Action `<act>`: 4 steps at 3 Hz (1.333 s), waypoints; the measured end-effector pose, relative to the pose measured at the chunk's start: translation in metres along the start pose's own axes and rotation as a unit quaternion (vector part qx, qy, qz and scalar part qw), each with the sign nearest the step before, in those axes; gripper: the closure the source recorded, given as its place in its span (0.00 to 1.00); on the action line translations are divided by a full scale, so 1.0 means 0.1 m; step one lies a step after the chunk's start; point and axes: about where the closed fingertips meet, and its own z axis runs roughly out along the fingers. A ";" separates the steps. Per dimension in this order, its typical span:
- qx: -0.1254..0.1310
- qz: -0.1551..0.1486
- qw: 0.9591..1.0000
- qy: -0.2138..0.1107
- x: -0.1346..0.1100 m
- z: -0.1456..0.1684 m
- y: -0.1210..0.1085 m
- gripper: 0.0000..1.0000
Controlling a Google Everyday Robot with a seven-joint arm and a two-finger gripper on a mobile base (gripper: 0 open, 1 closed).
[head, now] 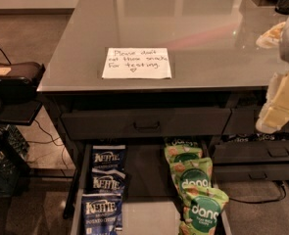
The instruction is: Pick blue chip bag from middle drawer and place on counter
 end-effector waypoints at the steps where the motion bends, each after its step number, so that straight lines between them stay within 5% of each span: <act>1: -0.022 0.008 0.999 -0.041 -0.09 0.24 0.21 0.00; 3: -0.100 0.035 0.983 -0.152 -0.48 1.18 0.90 0.00; 4: -0.164 0.022 0.968 -0.186 -0.72 1.72 1.24 0.00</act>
Offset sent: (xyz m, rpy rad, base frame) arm -0.0454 0.0926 -0.1292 0.4054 0.1358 0.0458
